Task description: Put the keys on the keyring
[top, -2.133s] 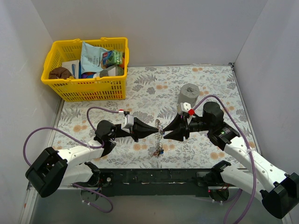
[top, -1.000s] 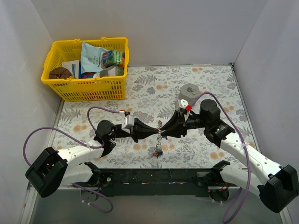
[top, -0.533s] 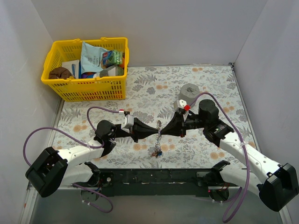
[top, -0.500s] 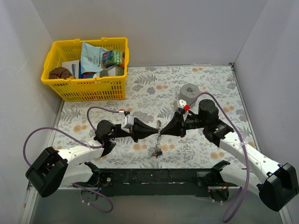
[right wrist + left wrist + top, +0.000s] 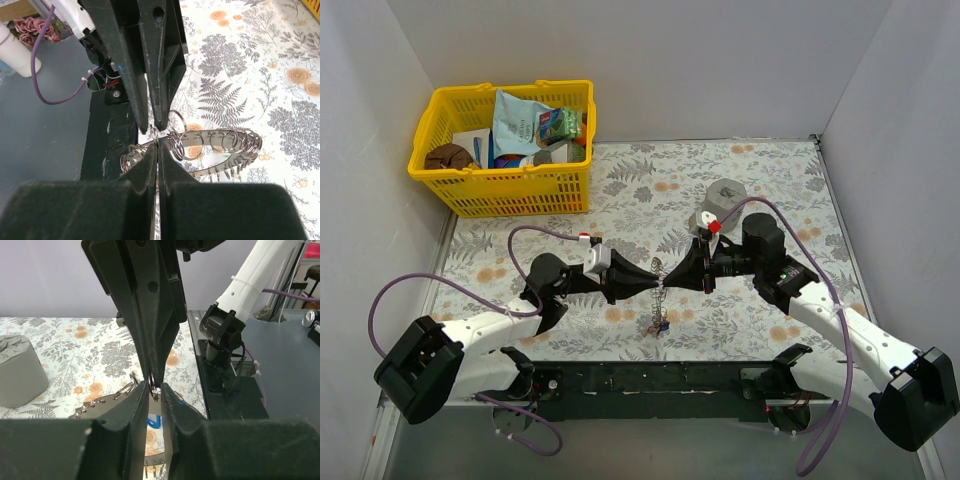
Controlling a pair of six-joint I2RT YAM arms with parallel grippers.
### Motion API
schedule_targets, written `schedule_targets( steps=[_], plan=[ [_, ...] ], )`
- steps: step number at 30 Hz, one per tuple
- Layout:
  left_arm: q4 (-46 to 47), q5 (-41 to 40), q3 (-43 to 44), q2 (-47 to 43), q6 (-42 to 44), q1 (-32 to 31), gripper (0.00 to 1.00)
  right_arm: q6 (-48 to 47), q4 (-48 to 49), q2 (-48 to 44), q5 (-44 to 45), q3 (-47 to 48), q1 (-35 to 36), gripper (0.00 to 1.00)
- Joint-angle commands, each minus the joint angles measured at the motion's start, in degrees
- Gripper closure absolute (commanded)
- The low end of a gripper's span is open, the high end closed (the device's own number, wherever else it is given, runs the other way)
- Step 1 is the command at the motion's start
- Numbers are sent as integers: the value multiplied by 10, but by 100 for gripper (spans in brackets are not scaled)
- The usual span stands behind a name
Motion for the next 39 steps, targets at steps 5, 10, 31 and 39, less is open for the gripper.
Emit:
schedule_targets(
  steps=[5,10,31,39],
  plan=[
    [-269,16,77,-64,126,-5,68,-89,-121,26,45,76,2,99],
    [-465,11,154,-45,230,-5,67,-119,-152,36,57,84,2,99],
    [-693,64,306,93,361,-7,72,-155,-205,64,86,95,3,99],
    [-668,57,306,98,357,-6,70,-154,-201,62,74,93,3,99]
  ],
)
